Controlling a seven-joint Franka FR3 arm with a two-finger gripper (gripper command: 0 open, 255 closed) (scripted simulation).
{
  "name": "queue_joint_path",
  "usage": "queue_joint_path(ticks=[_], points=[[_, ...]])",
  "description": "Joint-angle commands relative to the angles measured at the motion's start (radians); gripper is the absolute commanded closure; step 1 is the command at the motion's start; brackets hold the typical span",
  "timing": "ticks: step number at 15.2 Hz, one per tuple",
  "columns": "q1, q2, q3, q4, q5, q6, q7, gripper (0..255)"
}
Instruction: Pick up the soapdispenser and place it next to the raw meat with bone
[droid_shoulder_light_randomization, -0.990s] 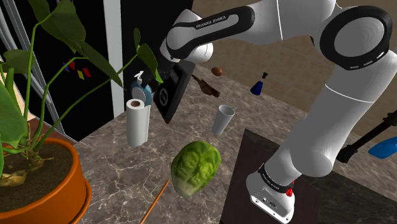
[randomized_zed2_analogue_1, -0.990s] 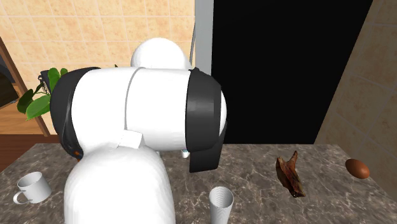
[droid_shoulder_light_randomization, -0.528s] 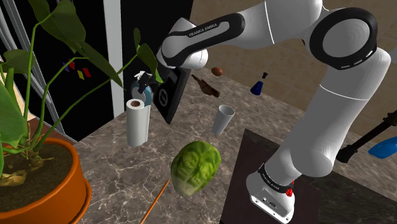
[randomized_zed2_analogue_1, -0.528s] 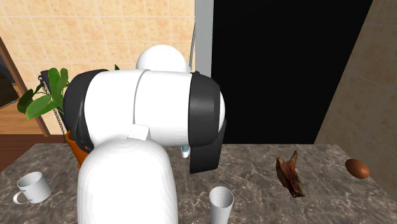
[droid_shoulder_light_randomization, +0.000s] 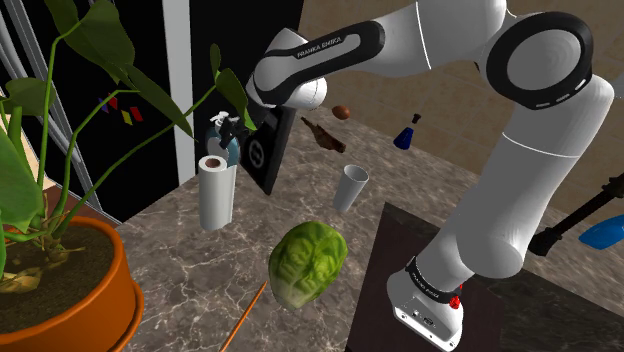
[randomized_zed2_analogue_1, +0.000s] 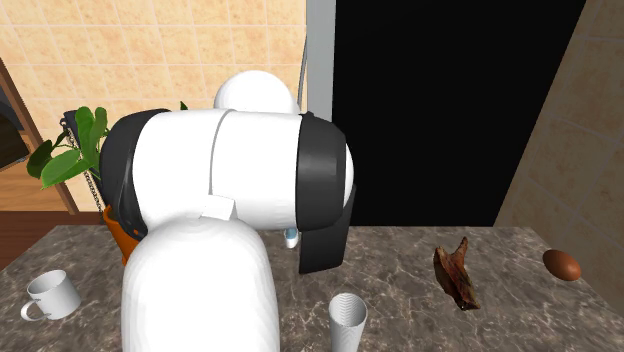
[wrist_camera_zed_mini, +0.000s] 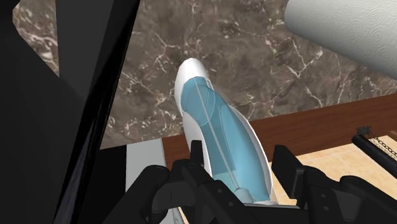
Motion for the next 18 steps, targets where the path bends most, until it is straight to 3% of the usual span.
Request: queue_joint_path(ticks=[1, 7, 18], points=[[-0.001, 0.001, -0.001, -0.001, 0.000, 0.000, 0.000, 255], [-0.001, 0.001, -0.001, -0.001, 0.000, 0.000, -0.001, 255], [0.000, -0.076, -0.014, 0.052, -0.046, -0.126, 0.056, 255]])
